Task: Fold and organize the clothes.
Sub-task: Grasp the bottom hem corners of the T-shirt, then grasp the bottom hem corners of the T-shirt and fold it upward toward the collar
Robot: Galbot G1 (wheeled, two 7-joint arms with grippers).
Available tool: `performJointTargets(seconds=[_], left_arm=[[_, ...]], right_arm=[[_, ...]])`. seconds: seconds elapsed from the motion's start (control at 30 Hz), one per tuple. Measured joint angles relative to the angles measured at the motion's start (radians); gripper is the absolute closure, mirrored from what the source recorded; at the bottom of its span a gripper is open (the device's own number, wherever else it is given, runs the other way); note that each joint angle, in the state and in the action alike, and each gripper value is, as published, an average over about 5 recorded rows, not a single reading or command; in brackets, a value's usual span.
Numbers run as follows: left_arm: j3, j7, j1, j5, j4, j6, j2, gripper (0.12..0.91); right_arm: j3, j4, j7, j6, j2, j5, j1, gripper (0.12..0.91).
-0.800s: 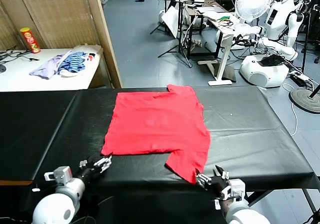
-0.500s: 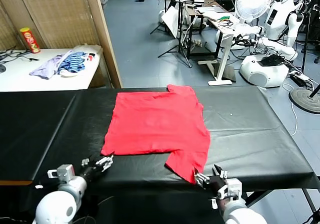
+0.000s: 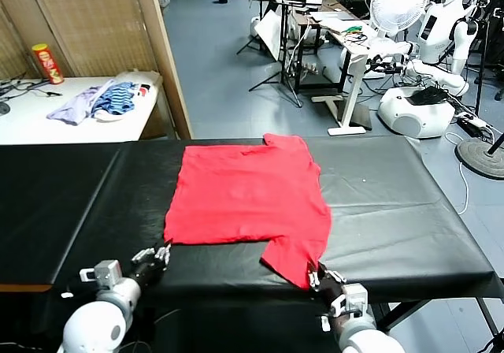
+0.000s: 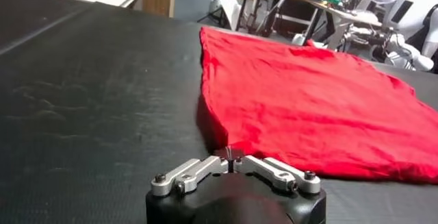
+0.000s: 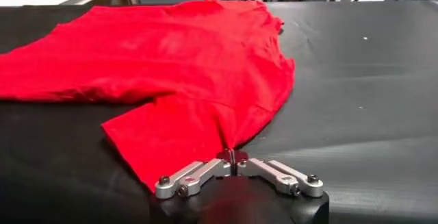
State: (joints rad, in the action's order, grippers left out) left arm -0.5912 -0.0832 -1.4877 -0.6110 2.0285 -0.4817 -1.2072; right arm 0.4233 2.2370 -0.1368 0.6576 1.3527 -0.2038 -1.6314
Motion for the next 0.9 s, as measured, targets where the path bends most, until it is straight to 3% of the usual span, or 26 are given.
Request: performJointTargets(seconds=[0.3, 0.53, 0.9], left_arm=[[-0.02, -0.023, -0.121, 0.062, 0.108, 0.024, -0.056, 0.905], [-0.034, -0.035, -0.253, 0.049, 0.228, 0.048, -0.104, 0.905], [-0.008, -0.045, -0.1, 0.049, 0.162, 0.1, -0.096, 0.905]], right_arm=[[0.081, 0.121, 0.001, 0.0, -0.047, -0.036, -0.086, 0.902], [0.103, 0.058, 0.045, -0.095, -0.087, -0.079, -0.005, 0.902], [0.048, -0.222, 0.096, -0.257, -0.148, -0.123, 0.287, 0.902]])
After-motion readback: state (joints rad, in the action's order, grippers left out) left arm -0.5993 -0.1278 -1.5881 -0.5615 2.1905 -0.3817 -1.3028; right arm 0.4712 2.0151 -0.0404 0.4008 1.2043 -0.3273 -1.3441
